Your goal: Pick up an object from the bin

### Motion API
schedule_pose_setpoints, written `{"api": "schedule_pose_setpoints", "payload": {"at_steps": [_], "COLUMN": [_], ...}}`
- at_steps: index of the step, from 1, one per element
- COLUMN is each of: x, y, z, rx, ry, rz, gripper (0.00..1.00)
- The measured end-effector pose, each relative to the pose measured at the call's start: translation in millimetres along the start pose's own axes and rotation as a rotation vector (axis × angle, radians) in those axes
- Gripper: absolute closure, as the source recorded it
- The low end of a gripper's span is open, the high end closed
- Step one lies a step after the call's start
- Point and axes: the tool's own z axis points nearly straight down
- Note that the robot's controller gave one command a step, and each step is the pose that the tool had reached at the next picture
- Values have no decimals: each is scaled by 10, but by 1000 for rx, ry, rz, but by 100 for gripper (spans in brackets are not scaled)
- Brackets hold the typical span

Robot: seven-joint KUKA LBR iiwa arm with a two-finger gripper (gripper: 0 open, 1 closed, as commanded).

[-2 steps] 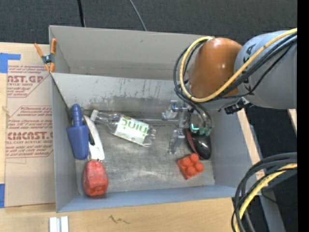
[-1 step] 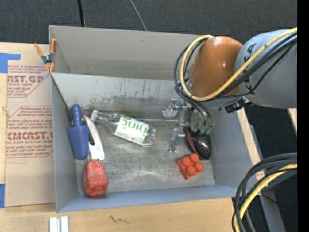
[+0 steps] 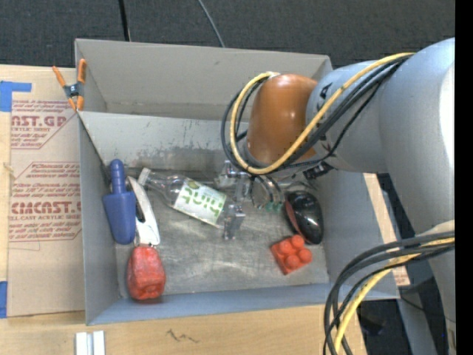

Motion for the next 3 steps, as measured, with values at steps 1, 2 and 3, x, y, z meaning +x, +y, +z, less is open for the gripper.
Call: {"api": "schedule_pose_setpoints", "payload": {"at_steps": [1, 2, 3], "x": [-50, 26, -27], "y": [209, 314, 405], "z": [239, 67, 334], "rx": [-1, -1, 0], "ry": [-4, 5, 8], "rz": [-2, 60, 71], "gripper": [0, 0, 0]}}
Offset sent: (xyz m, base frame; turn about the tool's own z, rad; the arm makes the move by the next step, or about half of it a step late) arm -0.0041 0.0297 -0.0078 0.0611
